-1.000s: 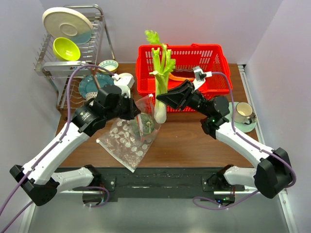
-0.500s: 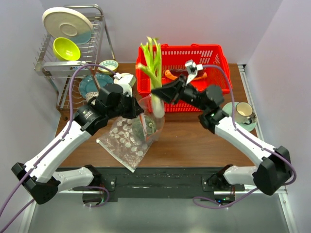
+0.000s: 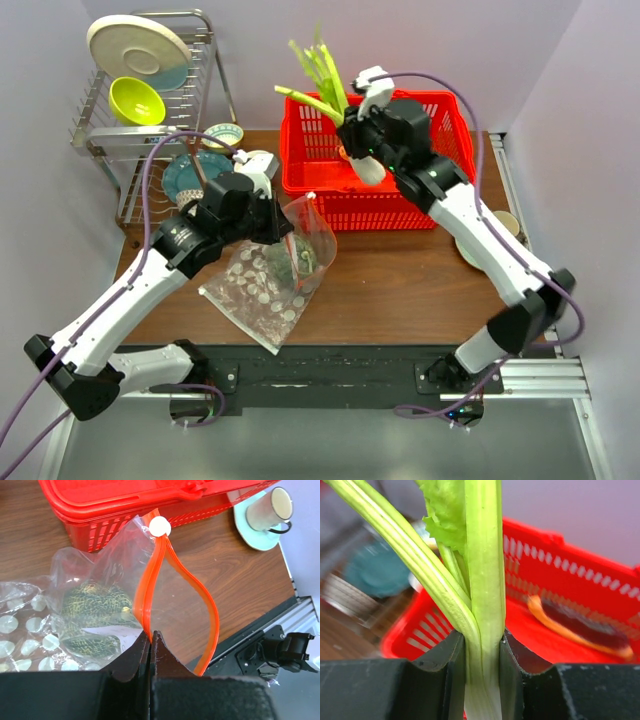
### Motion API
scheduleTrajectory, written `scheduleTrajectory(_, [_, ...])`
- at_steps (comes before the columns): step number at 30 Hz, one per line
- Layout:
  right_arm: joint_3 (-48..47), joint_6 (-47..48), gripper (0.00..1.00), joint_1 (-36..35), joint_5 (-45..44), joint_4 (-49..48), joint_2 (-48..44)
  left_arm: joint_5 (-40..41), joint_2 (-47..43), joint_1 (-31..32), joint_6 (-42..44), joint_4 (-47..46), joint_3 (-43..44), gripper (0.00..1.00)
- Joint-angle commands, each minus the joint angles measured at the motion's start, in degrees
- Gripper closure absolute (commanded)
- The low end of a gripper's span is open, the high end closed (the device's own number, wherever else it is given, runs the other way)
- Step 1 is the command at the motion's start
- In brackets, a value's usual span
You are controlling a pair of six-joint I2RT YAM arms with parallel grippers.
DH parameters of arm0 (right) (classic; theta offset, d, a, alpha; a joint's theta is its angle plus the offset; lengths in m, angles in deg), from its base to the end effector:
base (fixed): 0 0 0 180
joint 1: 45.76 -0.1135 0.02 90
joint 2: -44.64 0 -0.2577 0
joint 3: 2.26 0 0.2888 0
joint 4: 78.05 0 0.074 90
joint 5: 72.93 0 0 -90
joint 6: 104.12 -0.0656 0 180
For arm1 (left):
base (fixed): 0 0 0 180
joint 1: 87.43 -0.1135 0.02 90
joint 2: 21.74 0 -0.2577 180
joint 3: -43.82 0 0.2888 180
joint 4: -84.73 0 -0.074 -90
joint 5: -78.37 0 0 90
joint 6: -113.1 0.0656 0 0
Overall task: Place the food in the zip-top bag and seal the zipper
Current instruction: Adjust the bin at the center of the board, then place the fake vegetable in the zipper food storage bag.
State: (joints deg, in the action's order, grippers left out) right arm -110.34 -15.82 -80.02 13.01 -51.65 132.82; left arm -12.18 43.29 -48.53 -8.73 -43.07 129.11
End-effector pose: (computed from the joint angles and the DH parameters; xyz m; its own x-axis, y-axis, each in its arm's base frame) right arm 0.3513 0.2337 0.4536 -0.1085 -0.0381 -0.9934 -0.5004 0.8655 0.0215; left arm 0.2336 -0.1893 0.3733 -0.6843 -0.1255 -0.7183 0.3218 0.8320 -0.4519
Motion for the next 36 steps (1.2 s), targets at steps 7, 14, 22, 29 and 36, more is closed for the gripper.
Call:
scheduleTrajectory(7, [-17.1,8.4,1.00,1.4,-9.1,20.9,14.0,5.3,0.5,-0.4,3.2,0.8,3.4,1.00])
scheduleTrajectory(14, [-3.5,5.3,1.00,1.5,9.4,8.7,2.7,5.7,0.7,-0.4,3.7,1.0,3.8,1.00])
scheduleTrajectory(22, [14.0,-6.4,1.00,1.4,31.2,-11.9,-10.9,5.3,0.6,-0.3,3.7,0.4,3.0,1.00])
scheduleTrajectory(29, [35.8,-33.3,1.00,1.0,41.1,-54.5,-15.6,3.7,1.1,-0.4,2.8,-1.2,2.6,1.00])
scheduleTrajectory(36, [45.1,-49.8,1.00,0.7,39.8,-88.6,-10.4,-1.1,2.3,-0.4,0.8,-3.5,3.5,1.00])
